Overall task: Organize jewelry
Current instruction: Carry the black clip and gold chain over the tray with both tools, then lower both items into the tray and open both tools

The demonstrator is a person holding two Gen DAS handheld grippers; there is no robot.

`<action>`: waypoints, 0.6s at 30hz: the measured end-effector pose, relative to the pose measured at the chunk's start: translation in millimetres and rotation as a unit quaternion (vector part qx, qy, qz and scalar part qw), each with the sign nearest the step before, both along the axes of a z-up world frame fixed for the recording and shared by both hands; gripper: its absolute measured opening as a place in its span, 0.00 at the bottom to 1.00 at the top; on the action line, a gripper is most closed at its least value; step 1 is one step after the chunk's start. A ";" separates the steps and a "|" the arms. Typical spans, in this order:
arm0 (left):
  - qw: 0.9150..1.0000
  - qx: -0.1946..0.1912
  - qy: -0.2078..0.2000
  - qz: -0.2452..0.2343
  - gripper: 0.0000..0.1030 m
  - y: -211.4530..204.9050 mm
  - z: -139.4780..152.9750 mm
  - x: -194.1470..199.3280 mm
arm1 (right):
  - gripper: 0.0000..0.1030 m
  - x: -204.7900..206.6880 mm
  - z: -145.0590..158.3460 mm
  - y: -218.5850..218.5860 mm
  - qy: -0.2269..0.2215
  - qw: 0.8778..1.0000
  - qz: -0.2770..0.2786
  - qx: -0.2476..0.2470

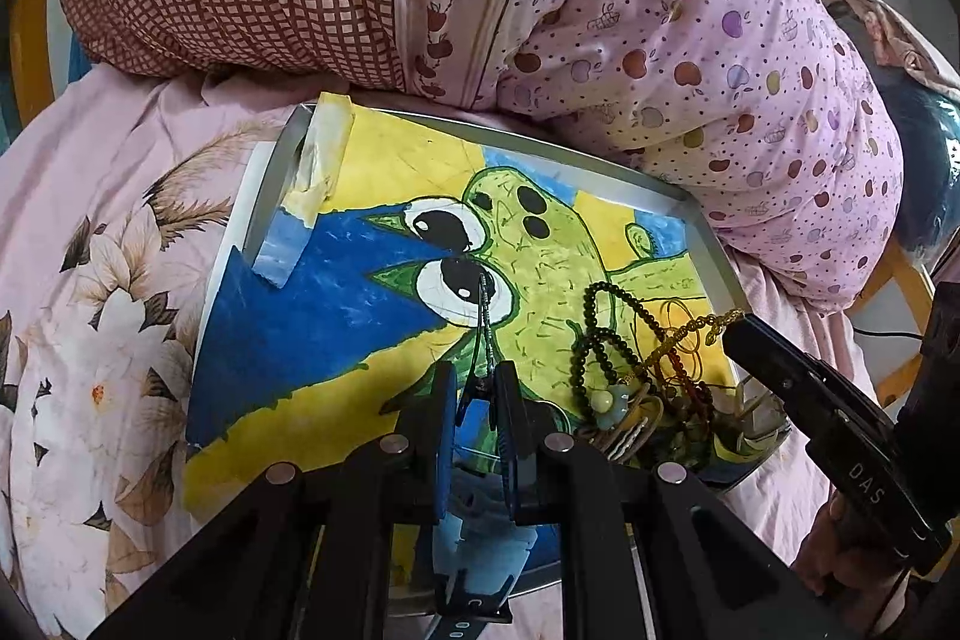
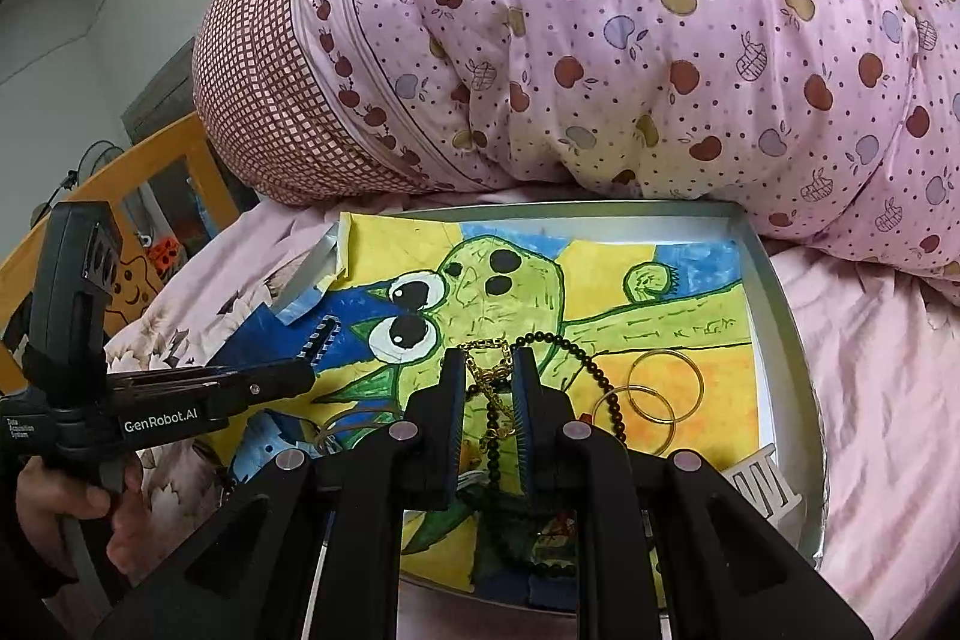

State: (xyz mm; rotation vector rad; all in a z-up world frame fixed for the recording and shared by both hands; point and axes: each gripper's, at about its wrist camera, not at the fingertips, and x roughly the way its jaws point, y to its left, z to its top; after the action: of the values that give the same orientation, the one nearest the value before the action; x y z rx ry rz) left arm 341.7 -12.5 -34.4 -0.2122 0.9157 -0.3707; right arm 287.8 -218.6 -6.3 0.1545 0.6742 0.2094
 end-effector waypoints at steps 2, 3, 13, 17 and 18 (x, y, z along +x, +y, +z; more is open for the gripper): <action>1.000 0.000 0.002 0.000 0.12 -0.4 -1.8 0.5 | 0.13 1.0 -0.1 0.5 0.003 1.000 0.001 0.000; 1.000 0.000 0.006 -0.002 0.12 -1.0 -3.2 1.0 | 0.13 2.0 -0.6 1.3 0.006 1.000 0.001 -0.001; 1.000 -0.005 0.023 0.001 0.12 -1.2 -7.3 2.2 | 0.14 6.8 -8.2 -1.1 0.034 0.999 -0.006 -0.012; 1.000 -0.008 0.028 0.004 0.12 0.4 -7.0 2.8 | 0.14 8.0 -7.7 -1.4 0.037 0.999 -0.006 -0.014; 1.000 -0.009 0.028 0.005 0.12 0.7 -6.6 3.0 | 0.14 8.6 -7.9 -1.1 0.039 0.999 -0.005 -0.016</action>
State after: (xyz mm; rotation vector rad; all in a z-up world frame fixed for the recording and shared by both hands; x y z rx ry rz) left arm 344.7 -11.7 -41.0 -0.2446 0.9659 -0.3660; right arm 296.4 -219.7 -14.2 0.1366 0.7548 0.1848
